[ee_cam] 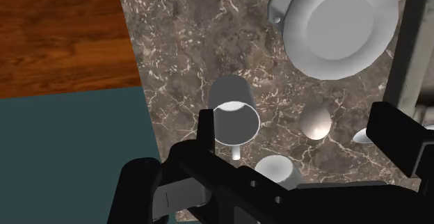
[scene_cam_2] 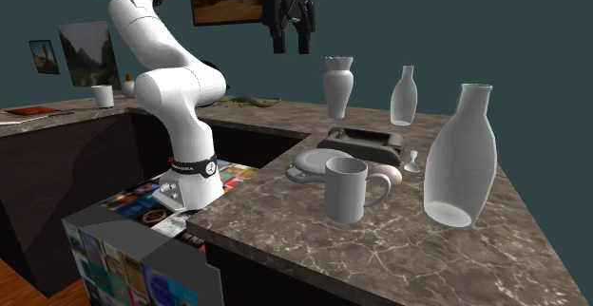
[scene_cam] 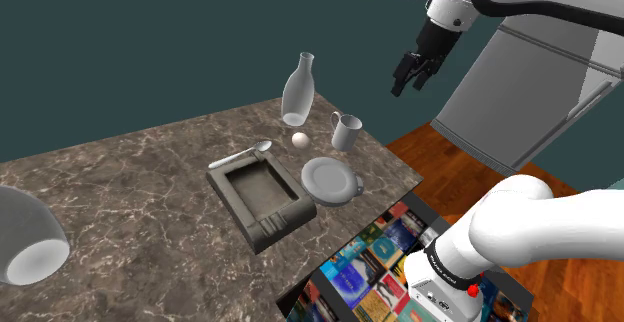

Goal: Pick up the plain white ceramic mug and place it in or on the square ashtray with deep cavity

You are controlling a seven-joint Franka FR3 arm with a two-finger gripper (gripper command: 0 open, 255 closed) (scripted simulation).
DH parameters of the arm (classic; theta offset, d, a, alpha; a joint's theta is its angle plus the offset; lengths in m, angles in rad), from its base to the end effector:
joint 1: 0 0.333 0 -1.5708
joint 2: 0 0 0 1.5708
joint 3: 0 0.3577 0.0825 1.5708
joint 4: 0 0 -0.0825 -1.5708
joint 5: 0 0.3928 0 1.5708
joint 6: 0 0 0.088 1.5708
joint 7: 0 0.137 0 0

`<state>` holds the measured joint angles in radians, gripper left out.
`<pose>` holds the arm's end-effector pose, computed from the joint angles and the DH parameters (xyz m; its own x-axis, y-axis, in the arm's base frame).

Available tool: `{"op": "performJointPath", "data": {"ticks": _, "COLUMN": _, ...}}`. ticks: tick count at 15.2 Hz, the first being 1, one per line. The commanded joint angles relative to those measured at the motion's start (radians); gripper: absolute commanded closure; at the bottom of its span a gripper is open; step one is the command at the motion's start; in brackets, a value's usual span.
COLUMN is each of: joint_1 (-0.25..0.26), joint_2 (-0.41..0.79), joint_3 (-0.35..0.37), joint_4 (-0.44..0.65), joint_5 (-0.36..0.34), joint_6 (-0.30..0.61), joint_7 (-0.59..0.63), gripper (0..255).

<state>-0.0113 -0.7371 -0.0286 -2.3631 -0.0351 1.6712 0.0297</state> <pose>0.3111 -0.0194 0.5810 0.9972 -0.0594 0.0454 -0.0602 -0.9981 0.0145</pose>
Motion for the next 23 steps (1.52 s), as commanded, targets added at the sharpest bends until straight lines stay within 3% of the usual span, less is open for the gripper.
{"op": "performJointPath", "data": {"ticks": 1, "joint_1": 0.0, "joint_2": 0.0, "joint_3": 0.0, "joint_4": 0.0, "joint_5": 0.0, "joint_6": 0.0, "joint_7": 0.0, "gripper": 0}}
{"op": "performJointPath", "data": {"ticks": 10, "joint_1": 0.033, "joint_2": 0.216, "joint_3": -0.037, "joint_4": -0.104, "joint_5": -0.004, "joint_6": 0.317, "joint_7": -0.103, "gripper": 0}}
{"op": "performJointPath", "data": {"ticks": 18, "joint_1": 0.066, "joint_2": 0.488, "joint_3": -0.061, "joint_4": -0.098, "joint_5": 0.016, "joint_6": 0.581, "joint_7": -0.203, "gripper": 0}}
{"op": "performJointPath", "data": {"ticks": 23, "joint_1": 0.067, "joint_2": 0.528, "joint_3": -0.062, "joint_4": -0.122, "joint_5": 0.02, "joint_6": 0.644, "joint_7": -0.207, "gripper": 0}}
